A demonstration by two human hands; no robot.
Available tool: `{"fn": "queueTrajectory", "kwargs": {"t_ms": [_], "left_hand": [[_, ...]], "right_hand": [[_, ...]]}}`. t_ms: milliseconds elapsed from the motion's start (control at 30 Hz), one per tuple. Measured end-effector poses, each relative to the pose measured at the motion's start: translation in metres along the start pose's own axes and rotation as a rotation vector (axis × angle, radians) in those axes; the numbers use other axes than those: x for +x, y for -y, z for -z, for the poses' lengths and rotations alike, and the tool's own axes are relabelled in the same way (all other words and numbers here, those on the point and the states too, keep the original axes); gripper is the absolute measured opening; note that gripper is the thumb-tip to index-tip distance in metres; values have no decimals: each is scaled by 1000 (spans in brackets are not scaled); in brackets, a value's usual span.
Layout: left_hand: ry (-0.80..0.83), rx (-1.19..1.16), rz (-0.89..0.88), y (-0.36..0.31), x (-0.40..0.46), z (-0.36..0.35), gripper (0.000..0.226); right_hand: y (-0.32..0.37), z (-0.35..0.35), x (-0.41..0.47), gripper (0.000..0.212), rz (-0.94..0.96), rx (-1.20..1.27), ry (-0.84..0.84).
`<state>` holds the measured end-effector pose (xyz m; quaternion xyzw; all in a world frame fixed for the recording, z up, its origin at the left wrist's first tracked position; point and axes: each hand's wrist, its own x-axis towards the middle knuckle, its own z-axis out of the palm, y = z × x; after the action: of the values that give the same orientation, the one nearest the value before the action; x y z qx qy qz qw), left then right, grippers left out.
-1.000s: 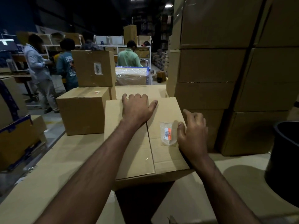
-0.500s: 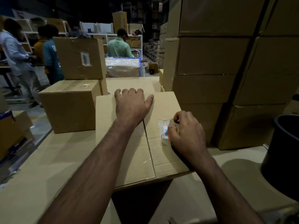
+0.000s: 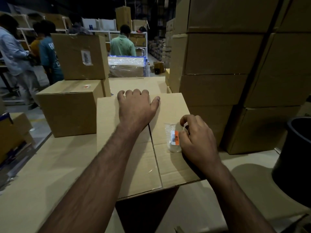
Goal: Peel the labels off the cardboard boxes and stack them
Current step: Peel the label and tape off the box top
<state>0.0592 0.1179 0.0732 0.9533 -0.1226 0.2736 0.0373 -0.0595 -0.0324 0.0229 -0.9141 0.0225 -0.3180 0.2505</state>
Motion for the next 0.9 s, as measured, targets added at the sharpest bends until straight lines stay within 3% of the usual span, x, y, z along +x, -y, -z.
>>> {"fn": "queueTrajectory", "kwargs": {"t_ms": [433,900], "left_hand": [[-6,-6,4,-1,-1,0,61],[-17,-3,0,-2,-3,1,60]], "right_hand": [[-4,-2,-5,33,17,45,-51],[-5,-3,-2,2,10,153,-135]]}}
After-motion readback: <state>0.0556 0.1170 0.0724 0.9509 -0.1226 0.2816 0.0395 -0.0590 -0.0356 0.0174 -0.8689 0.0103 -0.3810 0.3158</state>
